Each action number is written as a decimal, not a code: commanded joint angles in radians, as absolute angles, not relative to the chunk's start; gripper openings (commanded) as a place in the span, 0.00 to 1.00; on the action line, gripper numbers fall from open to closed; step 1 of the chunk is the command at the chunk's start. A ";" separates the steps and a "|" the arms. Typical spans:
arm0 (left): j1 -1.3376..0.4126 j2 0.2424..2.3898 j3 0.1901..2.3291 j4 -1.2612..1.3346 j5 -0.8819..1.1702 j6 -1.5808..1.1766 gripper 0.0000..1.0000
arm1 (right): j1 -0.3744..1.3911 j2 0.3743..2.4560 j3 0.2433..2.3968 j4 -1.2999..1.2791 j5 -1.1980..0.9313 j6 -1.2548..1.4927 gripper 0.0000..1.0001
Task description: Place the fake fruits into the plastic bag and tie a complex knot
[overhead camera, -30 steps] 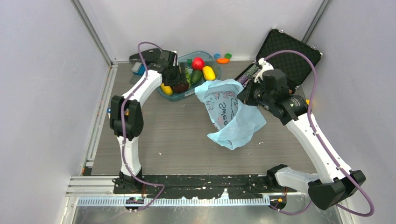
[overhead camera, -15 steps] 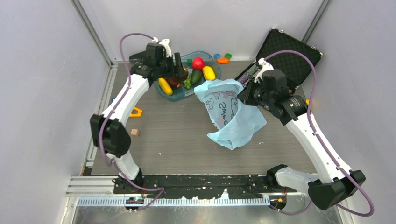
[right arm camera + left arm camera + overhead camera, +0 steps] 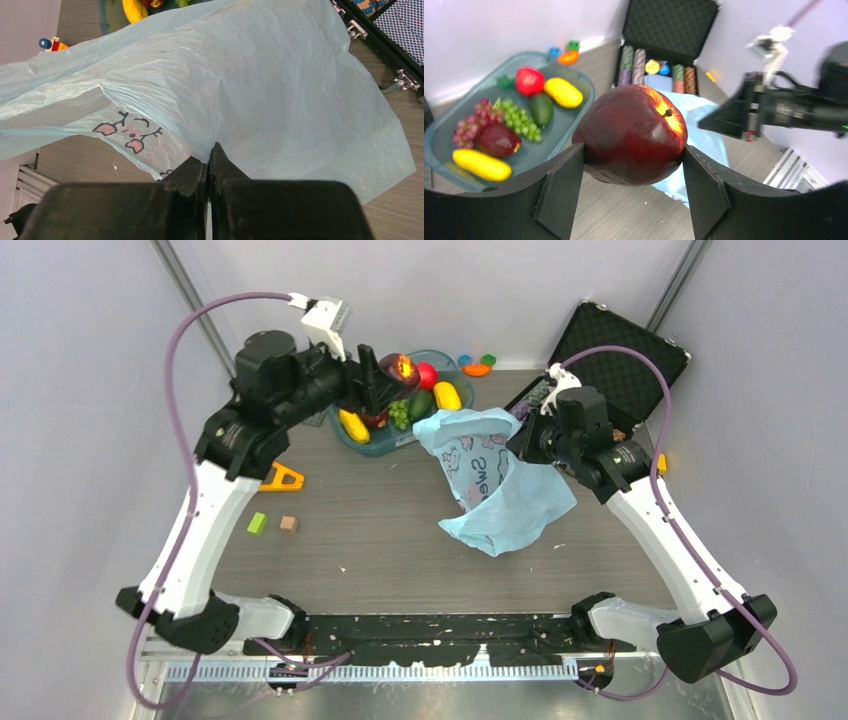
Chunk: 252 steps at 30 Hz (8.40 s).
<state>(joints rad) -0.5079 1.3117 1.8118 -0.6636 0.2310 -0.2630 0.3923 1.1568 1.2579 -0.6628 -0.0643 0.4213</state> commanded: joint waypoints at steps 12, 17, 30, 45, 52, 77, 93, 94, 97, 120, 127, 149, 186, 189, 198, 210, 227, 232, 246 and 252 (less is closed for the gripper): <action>-0.905 1.331 1.830 -0.656 0.312 -0.258 0.45 | 0.390 1.176 1.277 -0.623 -0.051 0.397 0.05; -0.937 1.405 1.801 -0.649 0.325 -0.280 0.45 | 0.389 1.166 1.270 -0.621 -0.061 0.397 0.05; -0.873 1.451 1.640 -0.567 0.127 -0.224 0.45 | 0.389 1.161 1.296 -0.663 -0.166 0.367 0.05; -0.871 1.569 1.529 -0.404 0.139 -0.316 0.44 | 0.390 1.153 1.221 -0.570 -0.220 0.437 0.05; -0.871 1.626 1.517 -0.411 0.130 -0.329 0.50 | 0.390 1.161 1.180 -0.528 -0.239 0.469 0.05; -0.871 1.550 1.479 -0.369 0.190 -0.266 0.89 | 0.389 1.172 1.167 -0.521 -0.207 0.470 0.05; -0.847 1.297 1.624 -0.608 0.336 -0.034 0.96 | 0.390 1.184 1.157 -0.521 -0.150 0.456 0.05; -0.834 1.290 1.635 -0.621 0.312 -0.037 0.98 | 0.390 1.184 1.157 -0.519 -0.147 0.456 0.05; -0.751 1.284 1.659 -0.645 0.255 -0.082 0.99 | 0.389 1.183 1.155 -0.521 -0.143 0.456 0.05; -0.304 1.897 1.885 -0.506 -0.133 -0.440 0.72 | 0.389 1.184 1.158 -0.511 -0.150 0.462 0.05; -0.303 2.202 2.210 -0.710 -0.184 -0.437 0.74 | 0.390 1.183 1.155 -0.517 -0.145 0.462 0.05; -0.241 2.442 2.374 -0.876 -0.101 -0.567 0.81 | 0.389 1.184 1.152 -0.503 -0.165 0.471 0.05; -0.226 1.957 1.813 -0.455 0.038 -0.531 0.41 | 0.389 1.159 1.148 -0.502 -0.154 0.468 0.05; -0.226 1.847 1.710 -0.385 0.064 -0.535 0.41 | 0.390 1.158 1.146 -0.505 -0.147 0.463 0.05; -0.227 1.471 1.459 -0.294 0.181 -0.489 0.40 | 0.389 1.152 1.141 -0.505 -0.137 0.455 0.05; -0.451 1.154 1.376 -0.399 0.188 -0.355 0.39 | 0.389 1.148 1.132 -0.487 -0.170 0.469 0.05; -0.780 1.270 1.423 -0.363 0.333 -0.420 0.41 | 0.390 1.114 1.126 -0.488 -0.167 0.471 0.05; -0.737 1.341 1.449 -0.387 0.375 -0.387 0.42 | 0.390 1.114 1.130 -0.489 -0.182 0.467 0.05; -0.656 1.463 1.374 -0.288 0.395 -0.394 0.39 | 0.390 1.108 1.137 -0.499 -0.200 0.456 0.05; -0.677 1.510 1.362 -0.254 0.381 -0.409 0.38 | 0.390 1.111 1.130 -0.485 -0.214 0.466 0.05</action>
<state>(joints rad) -0.6590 1.4963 1.3613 -0.3401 0.3855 -0.4084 0.3923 1.1427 1.1213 -0.5278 -0.1921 0.4686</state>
